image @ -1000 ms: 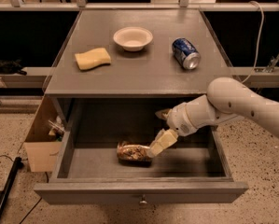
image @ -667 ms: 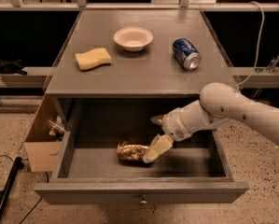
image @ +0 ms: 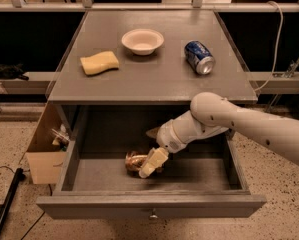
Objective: Pick orange can from top drawer and place on counter
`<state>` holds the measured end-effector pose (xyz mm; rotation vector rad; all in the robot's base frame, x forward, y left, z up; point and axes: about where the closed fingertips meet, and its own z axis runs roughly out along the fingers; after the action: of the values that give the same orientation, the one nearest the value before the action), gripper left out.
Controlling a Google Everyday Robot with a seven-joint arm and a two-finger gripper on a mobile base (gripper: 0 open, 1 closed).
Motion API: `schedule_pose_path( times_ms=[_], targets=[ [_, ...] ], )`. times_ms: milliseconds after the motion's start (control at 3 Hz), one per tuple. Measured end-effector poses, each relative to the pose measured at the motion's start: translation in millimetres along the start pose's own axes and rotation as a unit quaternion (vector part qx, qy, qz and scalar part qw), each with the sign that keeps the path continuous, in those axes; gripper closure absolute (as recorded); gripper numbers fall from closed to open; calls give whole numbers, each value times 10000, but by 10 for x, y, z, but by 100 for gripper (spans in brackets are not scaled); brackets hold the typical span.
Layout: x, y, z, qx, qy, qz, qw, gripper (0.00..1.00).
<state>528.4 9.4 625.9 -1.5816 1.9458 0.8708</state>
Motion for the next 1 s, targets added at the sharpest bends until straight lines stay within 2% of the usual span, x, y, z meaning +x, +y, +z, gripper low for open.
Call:
schedule_pose_path(
  times_ms=[333,667,1000],
  targets=[
    [0,0,0,0,0,0,10000,0],
    [241,115,143,-131,129,209,9996,0],
    [241,115,143,-131,129,209,9996,3]
  ],
)
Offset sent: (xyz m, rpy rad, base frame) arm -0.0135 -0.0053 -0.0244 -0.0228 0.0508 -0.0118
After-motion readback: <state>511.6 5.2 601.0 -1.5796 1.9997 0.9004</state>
